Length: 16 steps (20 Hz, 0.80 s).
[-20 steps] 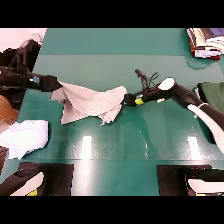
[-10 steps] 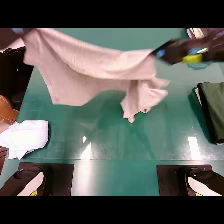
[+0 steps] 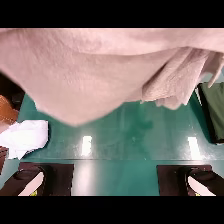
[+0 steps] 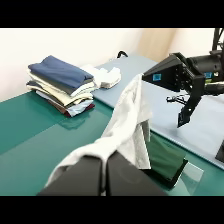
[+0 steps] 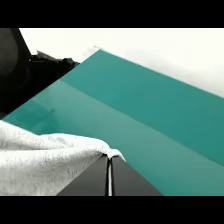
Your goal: Fold the shirts.
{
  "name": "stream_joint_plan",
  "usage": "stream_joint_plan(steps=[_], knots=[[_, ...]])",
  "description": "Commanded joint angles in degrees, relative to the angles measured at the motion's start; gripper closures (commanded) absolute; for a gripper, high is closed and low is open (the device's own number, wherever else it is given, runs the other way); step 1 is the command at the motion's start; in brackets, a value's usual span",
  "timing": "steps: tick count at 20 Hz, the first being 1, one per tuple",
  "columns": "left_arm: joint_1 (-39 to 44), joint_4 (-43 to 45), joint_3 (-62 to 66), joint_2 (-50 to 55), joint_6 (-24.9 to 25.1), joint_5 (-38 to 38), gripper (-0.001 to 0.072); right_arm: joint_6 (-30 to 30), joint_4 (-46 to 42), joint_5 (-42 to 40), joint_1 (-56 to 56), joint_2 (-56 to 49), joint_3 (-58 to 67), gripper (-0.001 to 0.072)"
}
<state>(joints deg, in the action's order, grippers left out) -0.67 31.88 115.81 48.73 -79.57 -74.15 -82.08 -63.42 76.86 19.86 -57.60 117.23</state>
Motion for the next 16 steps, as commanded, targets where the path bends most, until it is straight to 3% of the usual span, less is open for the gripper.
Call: stream_joint_plan(steps=[1, 7, 10, 12, 16], knots=[[-0.04, 3.13, -1.62, -0.04, -0.94, -1.95, 0.0686, -3.96, -1.16, 1.97, -0.09, -3.98, 2.67, 0.0702], [-0.04, 22.86, -30.56, 1.68, -4.50, 0.13, 0.0686, -4.85, 8.50, 7.52, -0.09, -20.70, -12.24, 0.0702], [-0.02, 23.87, -49.75, 5.70, -4.28, 10.88, 0.0685, -1.66, 8.17, 3.82, -0.11, -30.86, -16.90, 0.0702], [-0.02, 23.89, -58.38, 10.29, -0.74, 22.03, 0.0685, 0.61, 8.17, -0.98, -0.11, -36.87, -17.38, 0.0702], [-0.02, 21.51, -59.28, 21.97, 3.82, 32.50, 0.0685, 1.42, 8.33, -6.88, -0.09, -45.79, -13.53, 0.0701]])
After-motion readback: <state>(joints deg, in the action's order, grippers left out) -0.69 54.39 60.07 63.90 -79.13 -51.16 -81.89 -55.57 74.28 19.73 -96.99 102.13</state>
